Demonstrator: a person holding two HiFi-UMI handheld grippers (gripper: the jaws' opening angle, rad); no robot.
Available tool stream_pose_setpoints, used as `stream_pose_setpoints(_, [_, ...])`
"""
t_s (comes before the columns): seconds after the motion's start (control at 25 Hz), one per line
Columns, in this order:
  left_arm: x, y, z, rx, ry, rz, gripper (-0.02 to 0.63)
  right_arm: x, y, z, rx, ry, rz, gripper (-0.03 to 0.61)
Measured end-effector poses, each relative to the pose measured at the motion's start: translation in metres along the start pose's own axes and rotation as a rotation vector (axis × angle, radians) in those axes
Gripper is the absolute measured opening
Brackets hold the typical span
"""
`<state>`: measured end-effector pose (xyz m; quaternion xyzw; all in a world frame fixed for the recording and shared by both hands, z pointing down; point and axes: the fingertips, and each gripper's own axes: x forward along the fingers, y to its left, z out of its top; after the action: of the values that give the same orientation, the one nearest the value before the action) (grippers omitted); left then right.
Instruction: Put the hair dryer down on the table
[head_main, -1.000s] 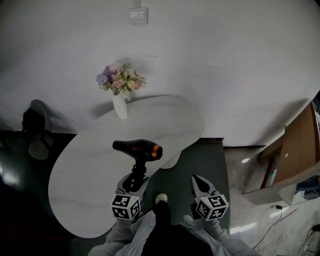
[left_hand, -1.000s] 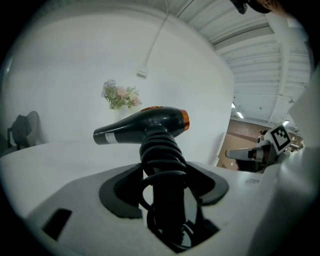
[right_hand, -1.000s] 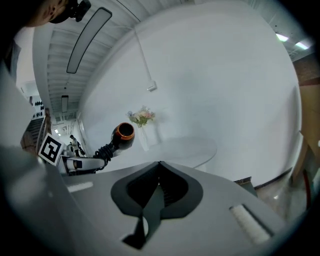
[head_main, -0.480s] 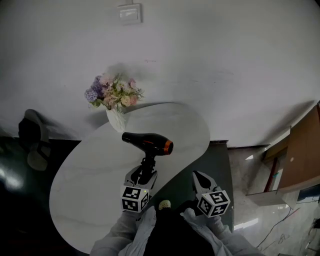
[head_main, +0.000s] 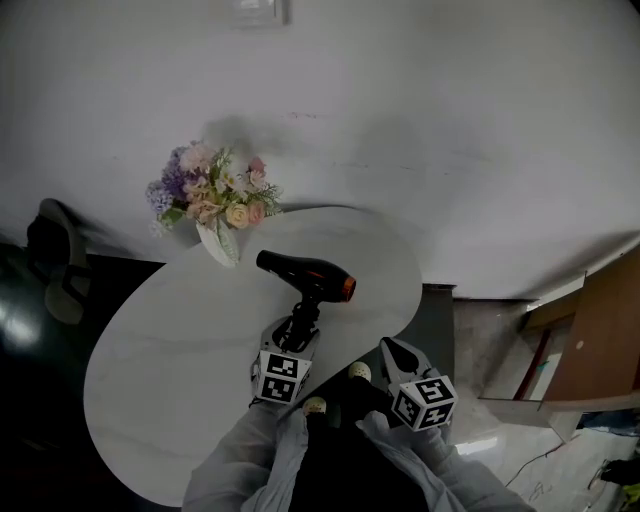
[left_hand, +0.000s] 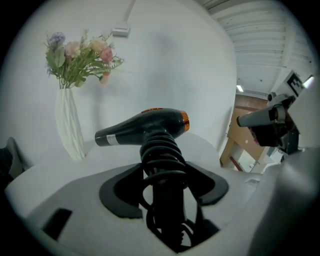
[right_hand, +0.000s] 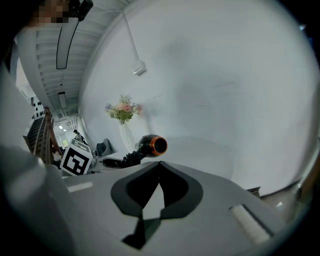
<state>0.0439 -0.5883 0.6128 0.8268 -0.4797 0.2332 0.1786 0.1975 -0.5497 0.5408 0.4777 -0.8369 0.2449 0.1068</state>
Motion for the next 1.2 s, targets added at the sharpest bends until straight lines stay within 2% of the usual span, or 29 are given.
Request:
stream_pose_setpoints(0.24, [0.047, 0.017, -0.011, -0.015, 0.067, 0.055, 0.264, 0.031, -0.022, 0.017, -0.02, 0.039, 0.045, 0.009])
stream_pose_setpoints(0.4, [0.062, 0.024, -0.012, 0.017, 0.092, 0.089, 0.264, 0.04, -0.037, 0.018, -0.023, 0.067, 0.051, 0.009])
stream_pose_setpoints(0.72, [0.086, 0.023, -0.024, 0.023, 0.148, 0.063, 0.272, 0.051, -0.041, 0.012, -0.021, 0.097, 0.074, 0.009])
stream_pose_setpoints(0.84, [0.087, 0.016, -0.028, 0.05, 0.174, 0.014, 0.296, 0.05, -0.038, 0.009, -0.022, 0.097, 0.071, 0.009])
stream_pose_setpoints(0.92, [0.082, 0.009, -0.033, 0.074, 0.207, -0.037, 0.373, 0.048, -0.033, 0.008, -0.021, 0.091, 0.064, 0.009])
stream_pose_setpoints(1.04, [0.066, 0.003, -0.036, 0.102, 0.225, -0.08, 0.418, 0.041, -0.029, 0.009, -0.017, 0.068, 0.048, 0.009])
stream_pose_setpoints(1.12, [0.053, -0.001, -0.03, 0.074, 0.197, -0.11, 0.428, 0.036, -0.026, 0.01, -0.014, 0.053, 0.039, 0.009])
stream_pose_setpoints(1.2, [0.034, -0.004, -0.021, 0.013, 0.157, -0.144, 0.426, 0.031, -0.019, 0.009, -0.013, 0.042, 0.037, 0.009])
